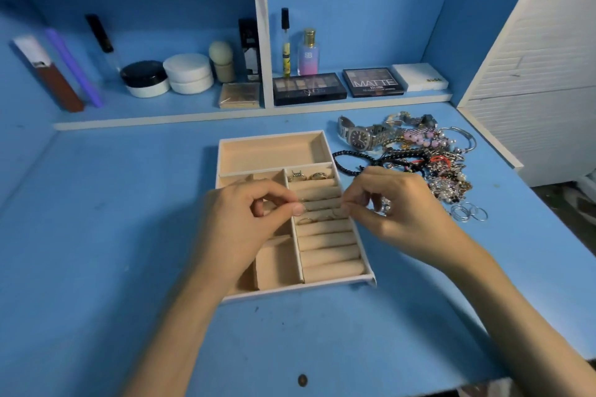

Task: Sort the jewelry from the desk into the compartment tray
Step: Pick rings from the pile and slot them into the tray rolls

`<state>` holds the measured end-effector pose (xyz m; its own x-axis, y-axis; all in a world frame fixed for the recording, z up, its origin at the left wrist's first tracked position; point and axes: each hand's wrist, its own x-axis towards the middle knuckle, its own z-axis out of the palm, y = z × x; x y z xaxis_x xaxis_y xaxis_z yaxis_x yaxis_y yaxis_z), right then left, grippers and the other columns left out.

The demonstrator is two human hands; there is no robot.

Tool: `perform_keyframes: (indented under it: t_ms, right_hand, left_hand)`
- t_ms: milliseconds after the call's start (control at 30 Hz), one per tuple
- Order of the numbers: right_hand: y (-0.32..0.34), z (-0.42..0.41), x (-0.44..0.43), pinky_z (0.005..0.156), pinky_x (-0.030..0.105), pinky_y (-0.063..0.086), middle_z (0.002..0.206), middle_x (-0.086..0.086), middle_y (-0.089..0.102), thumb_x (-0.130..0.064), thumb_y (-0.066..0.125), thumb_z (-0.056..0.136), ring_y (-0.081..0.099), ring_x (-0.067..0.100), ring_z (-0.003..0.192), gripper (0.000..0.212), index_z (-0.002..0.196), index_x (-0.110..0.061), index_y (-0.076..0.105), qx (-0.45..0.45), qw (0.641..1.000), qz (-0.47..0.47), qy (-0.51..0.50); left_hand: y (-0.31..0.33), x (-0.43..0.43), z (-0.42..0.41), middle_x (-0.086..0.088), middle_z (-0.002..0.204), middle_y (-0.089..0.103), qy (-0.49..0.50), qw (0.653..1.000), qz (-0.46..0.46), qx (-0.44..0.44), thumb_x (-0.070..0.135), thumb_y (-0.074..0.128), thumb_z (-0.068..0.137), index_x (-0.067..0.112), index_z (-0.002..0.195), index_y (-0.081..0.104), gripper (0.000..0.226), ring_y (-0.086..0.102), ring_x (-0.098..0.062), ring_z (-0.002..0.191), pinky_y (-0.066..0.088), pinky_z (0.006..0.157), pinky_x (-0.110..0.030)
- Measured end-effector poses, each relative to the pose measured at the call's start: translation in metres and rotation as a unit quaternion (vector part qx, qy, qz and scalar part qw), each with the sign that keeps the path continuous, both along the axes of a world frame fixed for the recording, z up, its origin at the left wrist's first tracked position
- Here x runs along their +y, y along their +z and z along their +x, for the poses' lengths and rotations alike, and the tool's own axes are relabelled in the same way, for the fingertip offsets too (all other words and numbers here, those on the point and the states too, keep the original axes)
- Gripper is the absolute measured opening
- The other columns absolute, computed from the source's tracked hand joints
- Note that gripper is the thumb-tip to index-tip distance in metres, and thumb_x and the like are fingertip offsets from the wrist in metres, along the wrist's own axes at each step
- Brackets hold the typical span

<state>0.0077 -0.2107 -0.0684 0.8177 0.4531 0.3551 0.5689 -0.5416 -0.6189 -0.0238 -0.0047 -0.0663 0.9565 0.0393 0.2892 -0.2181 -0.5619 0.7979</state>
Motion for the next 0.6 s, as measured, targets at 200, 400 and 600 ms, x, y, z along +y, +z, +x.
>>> perform_keyframes:
  t_ms: [200,400,600]
  right_hand:
    - [-0.0011,-0.0006,0.0024,0.059,0.011,0.035,0.070,-0.002,0.056,-0.017,0.059,0.077,0.047,0.006,0.066,0.010,0.071,-0.013,0.066,-0.036,0.995,-0.096,0.001]
    - [0.0041,-0.0022,0.0030,0.057,0.037,0.049,0.072,-0.001,0.056,-0.023,0.059,0.078,0.052,0.014,0.069,0.012,0.077,-0.017,0.069,-0.061,0.987,-0.147,-0.007]
    - [0.0052,-0.0022,0.0046,0.056,0.041,0.050,0.073,-0.002,0.055,-0.023,0.057,0.077,0.053,0.016,0.069,0.013,0.075,-0.017,0.068,-0.067,0.987,-0.146,-0.005]
  left_hand:
    - [-0.0018,-0.0032,-0.0014,0.025,0.052,0.053,-0.013,0.999,0.022,-0.019,0.029,0.077,0.065,0.036,0.066,0.070,0.011,0.040,-0.008,0.053,0.032,0.054,-0.013]
    - [-0.0027,-0.0042,-0.0020,0.027,0.055,0.053,-0.026,0.999,0.037,-0.023,0.028,0.077,0.068,0.033,0.069,0.071,0.008,0.042,-0.009,0.054,0.036,0.053,-0.015]
    - [-0.0029,-0.0034,-0.0018,0.028,0.056,0.054,-0.029,0.998,0.046,-0.026,0.029,0.076,0.068,0.032,0.071,0.073,0.005,0.045,-0.010,0.054,0.036,0.053,-0.015]
